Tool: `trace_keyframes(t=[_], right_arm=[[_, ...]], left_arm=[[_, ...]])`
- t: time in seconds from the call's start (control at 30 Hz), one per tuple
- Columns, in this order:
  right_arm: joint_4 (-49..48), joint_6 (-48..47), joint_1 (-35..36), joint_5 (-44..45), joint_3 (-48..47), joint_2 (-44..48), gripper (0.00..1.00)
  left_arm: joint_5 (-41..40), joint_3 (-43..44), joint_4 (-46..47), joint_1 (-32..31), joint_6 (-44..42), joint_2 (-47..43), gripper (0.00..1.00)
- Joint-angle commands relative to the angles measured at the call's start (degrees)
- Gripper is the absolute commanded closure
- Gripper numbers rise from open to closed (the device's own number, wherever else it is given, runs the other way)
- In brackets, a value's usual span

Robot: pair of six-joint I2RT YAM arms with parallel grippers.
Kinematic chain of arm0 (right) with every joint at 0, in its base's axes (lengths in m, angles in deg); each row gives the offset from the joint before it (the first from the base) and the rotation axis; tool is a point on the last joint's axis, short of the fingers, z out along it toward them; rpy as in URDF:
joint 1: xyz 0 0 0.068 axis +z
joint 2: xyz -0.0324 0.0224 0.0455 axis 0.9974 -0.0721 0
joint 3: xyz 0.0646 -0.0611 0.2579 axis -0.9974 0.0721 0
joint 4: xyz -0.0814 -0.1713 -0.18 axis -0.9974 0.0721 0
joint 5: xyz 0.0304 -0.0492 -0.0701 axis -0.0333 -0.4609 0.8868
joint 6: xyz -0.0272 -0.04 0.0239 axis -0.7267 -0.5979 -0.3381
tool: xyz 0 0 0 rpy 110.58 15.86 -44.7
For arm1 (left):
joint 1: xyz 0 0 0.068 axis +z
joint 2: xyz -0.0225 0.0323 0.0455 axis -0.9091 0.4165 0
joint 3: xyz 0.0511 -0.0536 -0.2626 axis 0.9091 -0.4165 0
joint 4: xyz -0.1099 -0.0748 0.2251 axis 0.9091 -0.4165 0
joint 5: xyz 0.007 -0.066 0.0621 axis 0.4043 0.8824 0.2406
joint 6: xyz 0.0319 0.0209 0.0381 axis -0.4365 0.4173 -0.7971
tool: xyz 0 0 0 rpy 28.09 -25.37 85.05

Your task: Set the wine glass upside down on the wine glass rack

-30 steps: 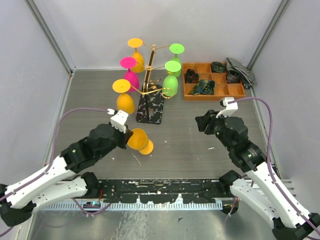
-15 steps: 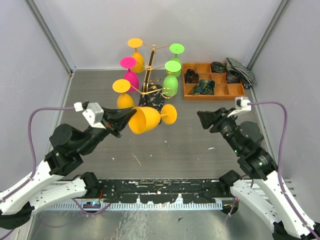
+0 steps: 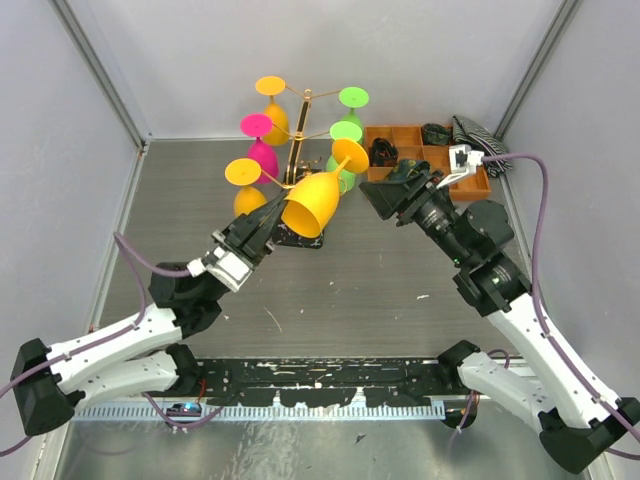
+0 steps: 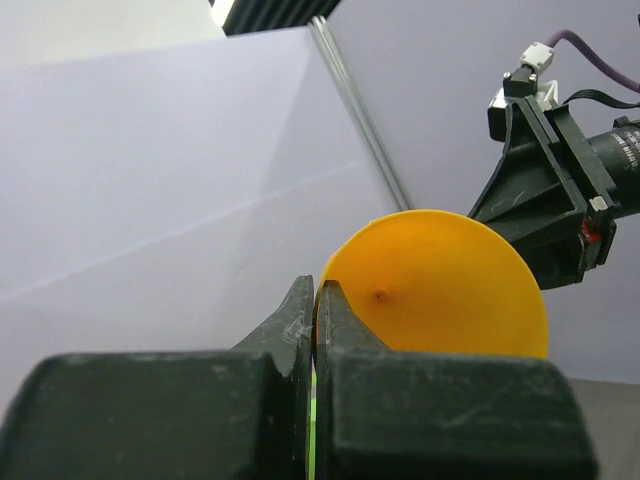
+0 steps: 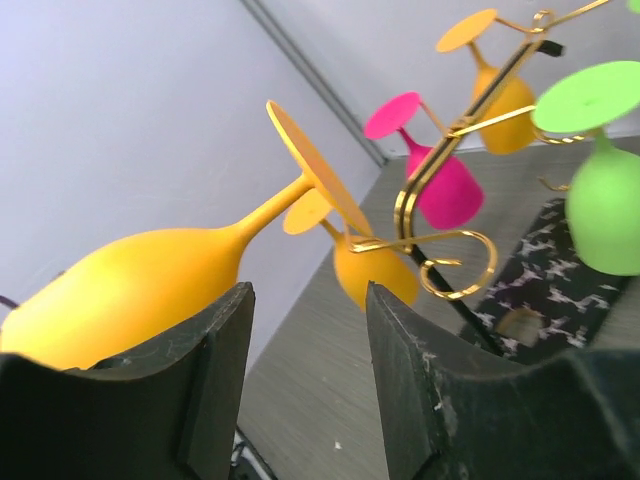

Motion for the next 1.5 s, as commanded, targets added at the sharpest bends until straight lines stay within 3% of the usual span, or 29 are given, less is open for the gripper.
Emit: trace_keyframes(t=[0.0, 0.37, 1.03, 1.47], right_arm=[[-14.99, 8.76, 0.28, -6.03, -1.88, -0.85, 0.45], [-30.83, 21.44, 0.71, -9.42, 3.77, -4.57, 0.38], [-42.02, 23.35, 6.26, -8.56, 0.07, -13.10, 0.36], [-50.70, 26.21, 8.17, -6.90, -3.03, -20.36, 0.40]], left_arm=[[1.24, -3.71, 23.11, -0.22, -8.32, 1.15, 1.00], [1.38, -5.58, 27.15, -0.16, -11.30, 2.25, 1.00], [1.73, -5.33, 27.13, -0.22, -10.75, 4.44, 1.00], [1.12, -4.91, 27.15, -0.16, -10.35, 4.54, 1.00]])
